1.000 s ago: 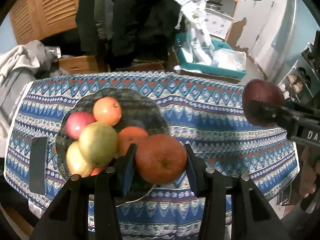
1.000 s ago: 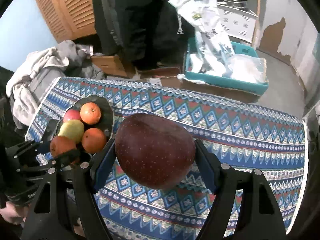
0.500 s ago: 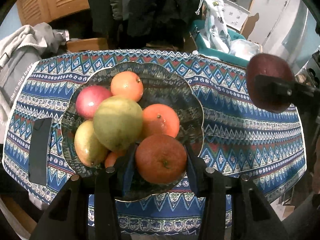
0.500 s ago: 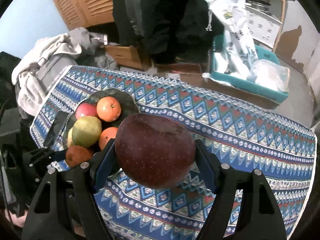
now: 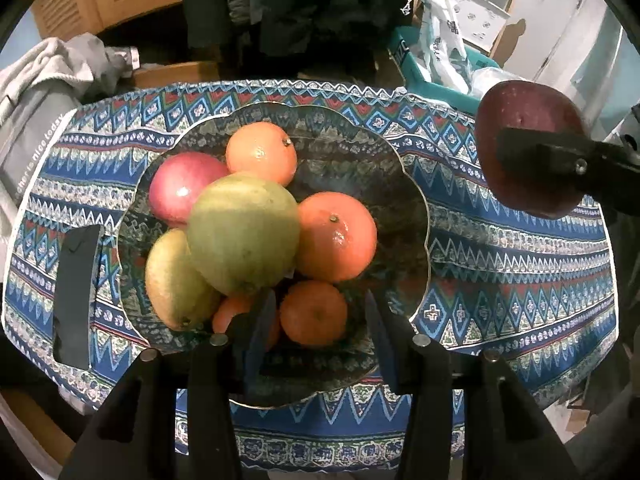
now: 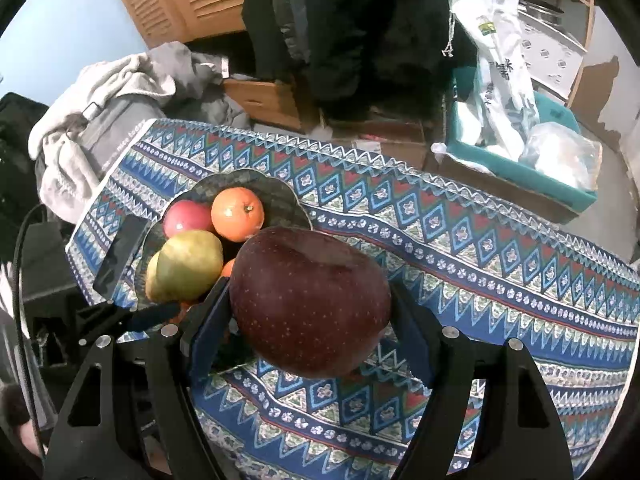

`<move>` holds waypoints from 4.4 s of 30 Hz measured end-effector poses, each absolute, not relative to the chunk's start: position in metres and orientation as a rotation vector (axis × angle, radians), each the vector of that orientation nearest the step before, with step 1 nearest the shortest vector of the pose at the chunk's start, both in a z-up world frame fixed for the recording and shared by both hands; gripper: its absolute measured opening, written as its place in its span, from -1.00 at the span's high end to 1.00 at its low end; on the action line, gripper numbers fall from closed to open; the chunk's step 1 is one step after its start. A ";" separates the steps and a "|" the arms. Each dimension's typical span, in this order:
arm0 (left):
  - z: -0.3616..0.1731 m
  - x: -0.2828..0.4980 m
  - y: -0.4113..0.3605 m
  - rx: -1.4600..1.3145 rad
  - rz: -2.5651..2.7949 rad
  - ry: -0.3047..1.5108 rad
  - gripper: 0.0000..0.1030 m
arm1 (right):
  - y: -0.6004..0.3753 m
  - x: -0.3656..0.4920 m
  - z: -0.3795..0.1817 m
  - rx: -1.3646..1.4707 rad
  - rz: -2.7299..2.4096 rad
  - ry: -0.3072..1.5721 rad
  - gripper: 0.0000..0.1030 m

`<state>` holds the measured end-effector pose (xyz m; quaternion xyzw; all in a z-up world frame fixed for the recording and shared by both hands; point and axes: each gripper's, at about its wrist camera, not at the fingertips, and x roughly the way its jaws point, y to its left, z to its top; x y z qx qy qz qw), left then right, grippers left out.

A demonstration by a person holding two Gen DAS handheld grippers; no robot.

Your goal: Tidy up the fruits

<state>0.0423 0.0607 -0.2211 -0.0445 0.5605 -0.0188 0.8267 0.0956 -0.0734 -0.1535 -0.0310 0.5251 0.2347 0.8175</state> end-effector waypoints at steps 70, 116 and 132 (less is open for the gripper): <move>-0.159 0.044 0.136 -0.220 0.137 1.006 -0.27 | -0.007 0.135 -0.174 -0.109 0.534 1.155 -0.48; -0.004 -0.012 0.047 -0.088 -0.005 0.661 -0.83 | -0.148 0.009 0.018 -0.087 0.336 0.694 -0.67; 0.018 -0.011 0.016 -0.067 -0.051 0.616 -0.99 | -0.183 0.005 0.016 -0.062 0.271 0.680 -0.67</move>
